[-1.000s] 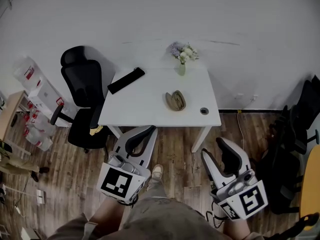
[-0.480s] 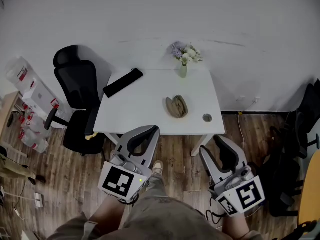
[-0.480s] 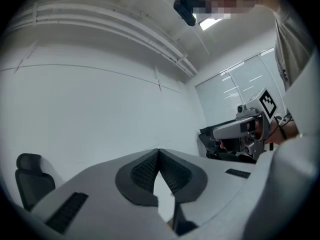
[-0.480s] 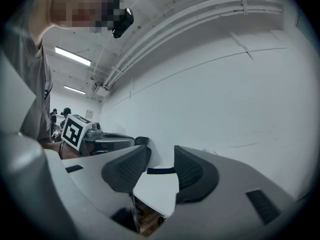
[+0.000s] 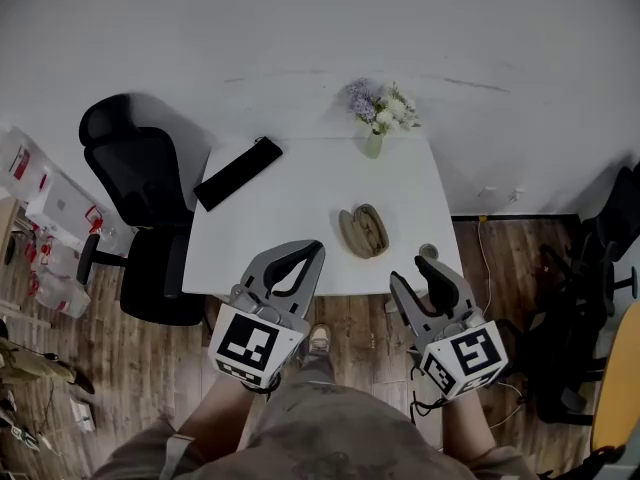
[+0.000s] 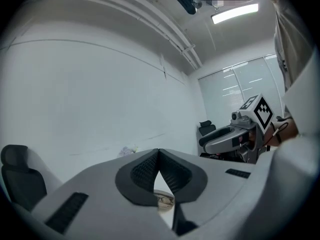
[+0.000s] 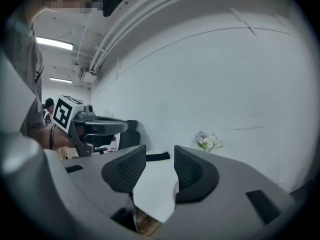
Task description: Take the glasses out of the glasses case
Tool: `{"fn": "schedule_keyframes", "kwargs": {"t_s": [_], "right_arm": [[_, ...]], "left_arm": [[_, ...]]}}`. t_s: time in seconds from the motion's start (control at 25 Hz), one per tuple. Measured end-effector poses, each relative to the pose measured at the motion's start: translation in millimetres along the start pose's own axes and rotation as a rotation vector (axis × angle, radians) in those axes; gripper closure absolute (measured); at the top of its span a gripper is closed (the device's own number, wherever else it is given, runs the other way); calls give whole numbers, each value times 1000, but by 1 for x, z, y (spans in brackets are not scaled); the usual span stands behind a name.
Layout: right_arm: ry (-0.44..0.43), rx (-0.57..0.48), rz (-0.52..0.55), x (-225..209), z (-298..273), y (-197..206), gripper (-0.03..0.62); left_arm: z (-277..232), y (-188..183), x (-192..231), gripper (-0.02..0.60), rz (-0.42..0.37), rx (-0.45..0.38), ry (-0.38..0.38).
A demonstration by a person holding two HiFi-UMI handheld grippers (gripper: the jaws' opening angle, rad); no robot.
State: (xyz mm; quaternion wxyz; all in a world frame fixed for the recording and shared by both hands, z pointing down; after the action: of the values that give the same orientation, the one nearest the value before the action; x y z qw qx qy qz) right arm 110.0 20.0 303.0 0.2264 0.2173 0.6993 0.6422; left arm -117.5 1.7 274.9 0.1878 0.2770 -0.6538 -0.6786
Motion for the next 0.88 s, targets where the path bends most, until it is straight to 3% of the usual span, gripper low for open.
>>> {"fn": "schedule_keyframes", "kwargs": {"t_s": [0.56,0.88], "right_arm": [[127,299,-120,-59,-146,81,391],[159,461,-163,-78,-186,143,388]], "left_arm": [[-100,81,121,566,-7,159,125],[-128,134,142,566,70,252,161]]}}
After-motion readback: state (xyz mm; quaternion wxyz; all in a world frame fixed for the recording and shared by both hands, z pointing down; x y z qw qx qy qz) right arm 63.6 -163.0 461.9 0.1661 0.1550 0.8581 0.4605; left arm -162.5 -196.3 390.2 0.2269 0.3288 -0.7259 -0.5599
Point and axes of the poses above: the fingertips, and each gripper's own axes: z backward along the fingers, x to its left, y out of its underside, the point moved 9 cm from there along z, backward along the fingers, and after that the axes turned 7 degrees about -x, right-handed, at the moved point
